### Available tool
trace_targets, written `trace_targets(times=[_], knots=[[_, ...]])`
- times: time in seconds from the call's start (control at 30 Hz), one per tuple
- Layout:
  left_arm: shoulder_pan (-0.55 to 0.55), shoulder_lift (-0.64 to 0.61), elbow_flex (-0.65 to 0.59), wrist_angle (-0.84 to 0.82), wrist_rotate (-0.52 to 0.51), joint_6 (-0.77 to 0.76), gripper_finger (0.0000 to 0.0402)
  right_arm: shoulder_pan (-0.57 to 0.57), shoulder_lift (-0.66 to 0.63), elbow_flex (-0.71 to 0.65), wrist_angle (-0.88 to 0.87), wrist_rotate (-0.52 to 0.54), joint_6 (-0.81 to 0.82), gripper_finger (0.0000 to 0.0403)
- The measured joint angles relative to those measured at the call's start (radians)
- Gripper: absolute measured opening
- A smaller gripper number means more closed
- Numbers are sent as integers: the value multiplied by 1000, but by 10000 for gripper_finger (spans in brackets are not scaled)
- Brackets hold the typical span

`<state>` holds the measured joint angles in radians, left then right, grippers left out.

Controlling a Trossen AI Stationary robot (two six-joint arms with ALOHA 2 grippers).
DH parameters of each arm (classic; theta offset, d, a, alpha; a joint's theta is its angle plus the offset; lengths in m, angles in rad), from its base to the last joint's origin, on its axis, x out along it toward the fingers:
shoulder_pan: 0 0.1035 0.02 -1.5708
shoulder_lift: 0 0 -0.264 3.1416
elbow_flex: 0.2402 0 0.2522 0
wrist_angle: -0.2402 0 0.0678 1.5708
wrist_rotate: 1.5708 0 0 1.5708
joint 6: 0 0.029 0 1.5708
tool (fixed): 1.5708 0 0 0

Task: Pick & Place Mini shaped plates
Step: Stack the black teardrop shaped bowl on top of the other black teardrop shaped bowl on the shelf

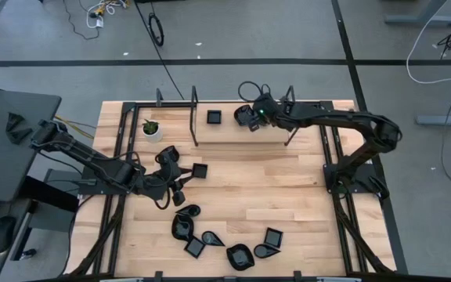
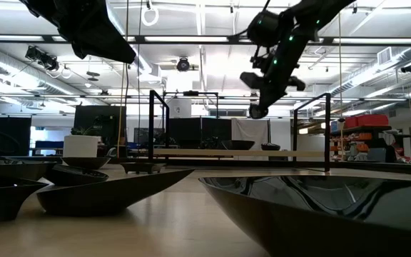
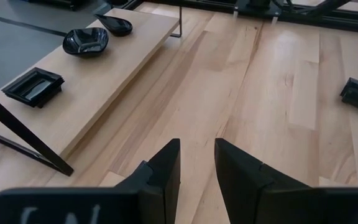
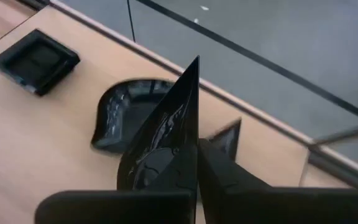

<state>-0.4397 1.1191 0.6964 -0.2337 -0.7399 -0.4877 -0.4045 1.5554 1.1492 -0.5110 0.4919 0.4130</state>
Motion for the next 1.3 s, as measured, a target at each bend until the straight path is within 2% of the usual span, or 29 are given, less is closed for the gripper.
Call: trace_targets(times=[0.37, 1.3], knots=[[0, 0, 0, 4, 0, 0, 106, -71, 122, 0, 0, 24, -4, 5], [0, 0, 0, 5, 0, -1, 106, -108, 145, 0, -36, 6, 42, 21]])
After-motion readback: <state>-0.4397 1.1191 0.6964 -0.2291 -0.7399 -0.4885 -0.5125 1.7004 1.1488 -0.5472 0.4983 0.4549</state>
